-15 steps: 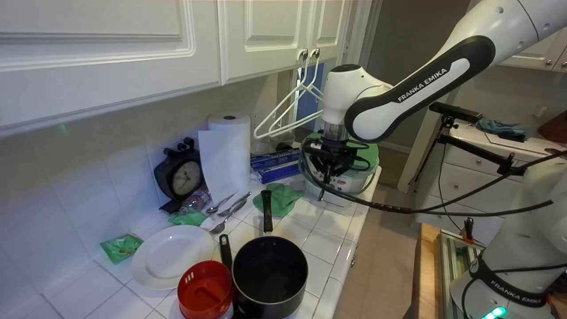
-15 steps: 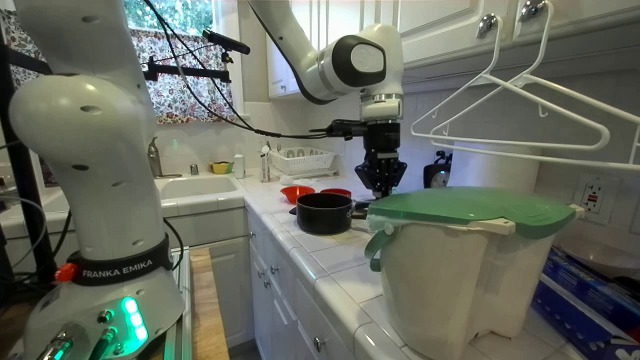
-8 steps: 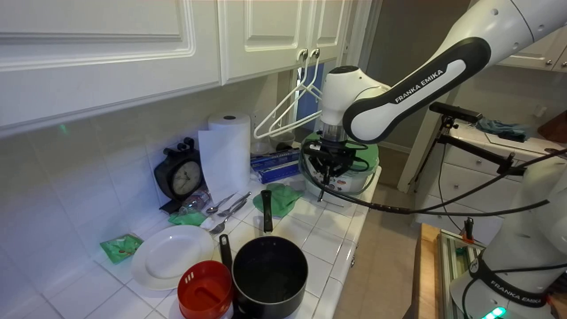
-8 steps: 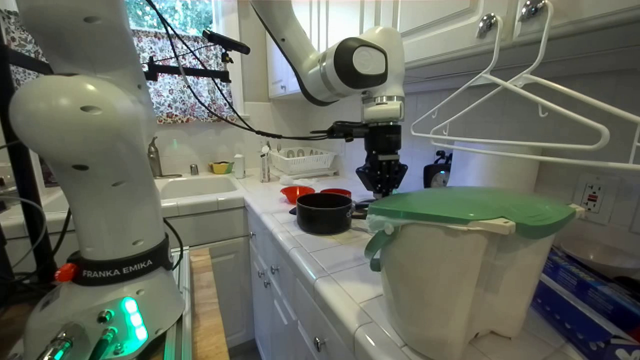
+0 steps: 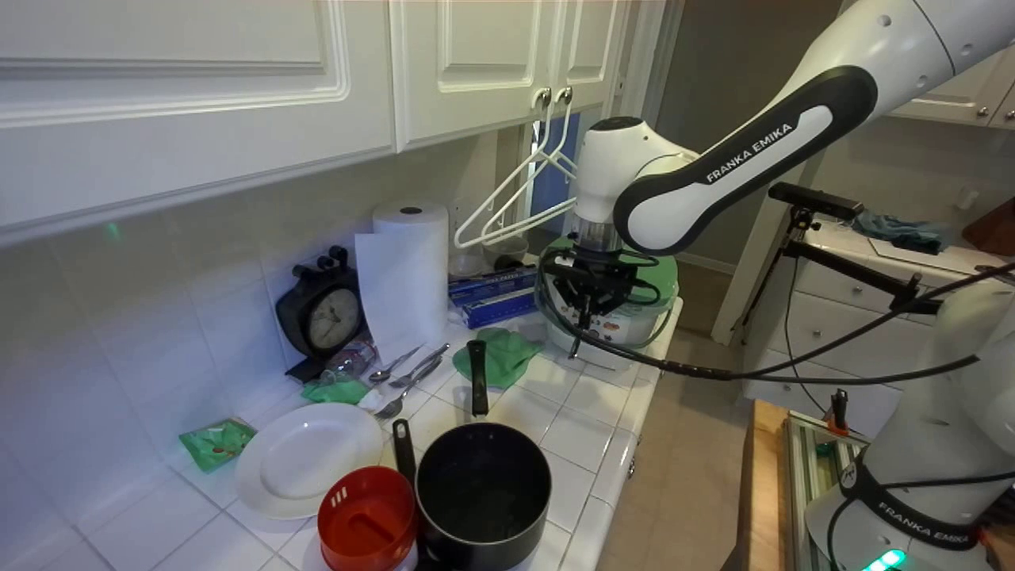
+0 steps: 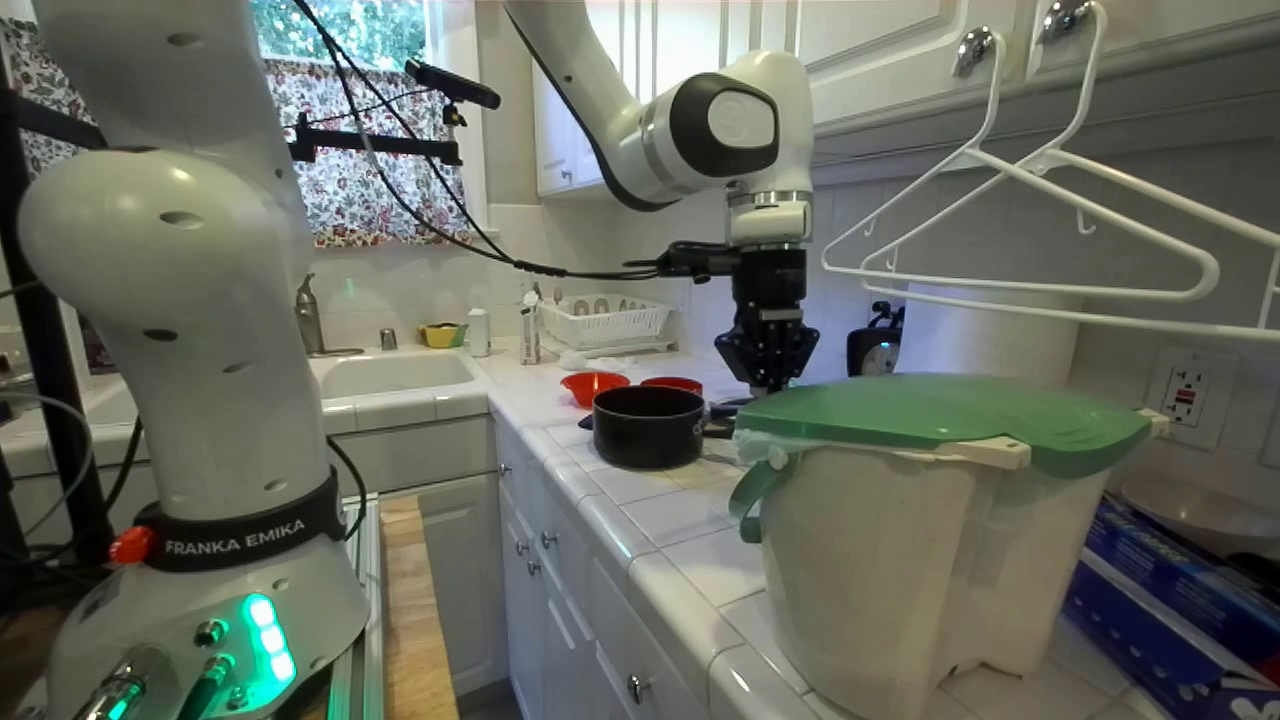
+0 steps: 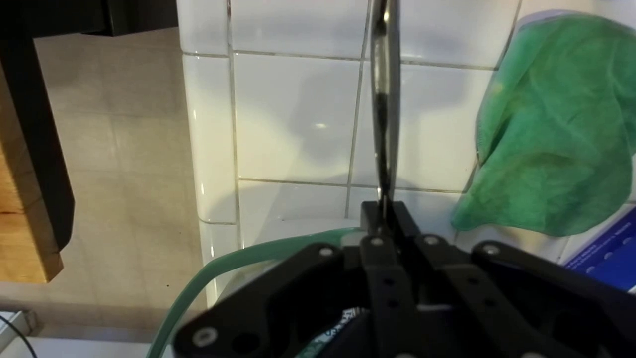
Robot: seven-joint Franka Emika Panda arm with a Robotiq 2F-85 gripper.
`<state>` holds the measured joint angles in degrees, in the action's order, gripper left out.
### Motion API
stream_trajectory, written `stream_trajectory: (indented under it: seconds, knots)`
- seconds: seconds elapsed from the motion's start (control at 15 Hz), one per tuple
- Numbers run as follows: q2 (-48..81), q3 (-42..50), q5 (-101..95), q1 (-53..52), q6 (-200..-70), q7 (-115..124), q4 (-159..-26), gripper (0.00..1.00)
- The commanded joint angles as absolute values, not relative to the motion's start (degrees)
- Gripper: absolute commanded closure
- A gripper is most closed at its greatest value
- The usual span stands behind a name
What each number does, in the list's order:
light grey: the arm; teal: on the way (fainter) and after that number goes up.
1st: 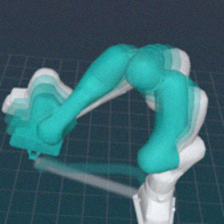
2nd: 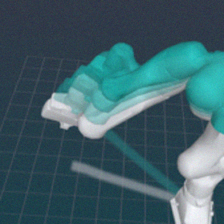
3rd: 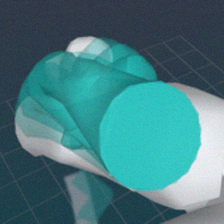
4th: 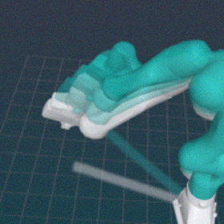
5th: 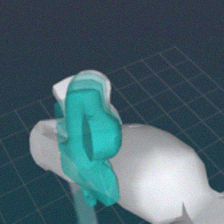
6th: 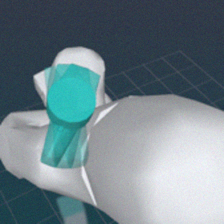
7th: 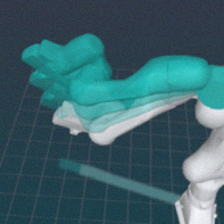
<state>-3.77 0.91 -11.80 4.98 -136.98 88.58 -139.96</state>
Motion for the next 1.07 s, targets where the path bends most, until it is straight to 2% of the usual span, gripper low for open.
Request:
stream_trajectory:
  seconds: [0.0,1.0]
  knots:
    - [-3.96,1.37,-12.15,4.94,-136.91,88.17,-139.42,0.97]
    - [-4.71,1.35,-12.52,5.02,-136.84,88.64,-139.71,0.97]
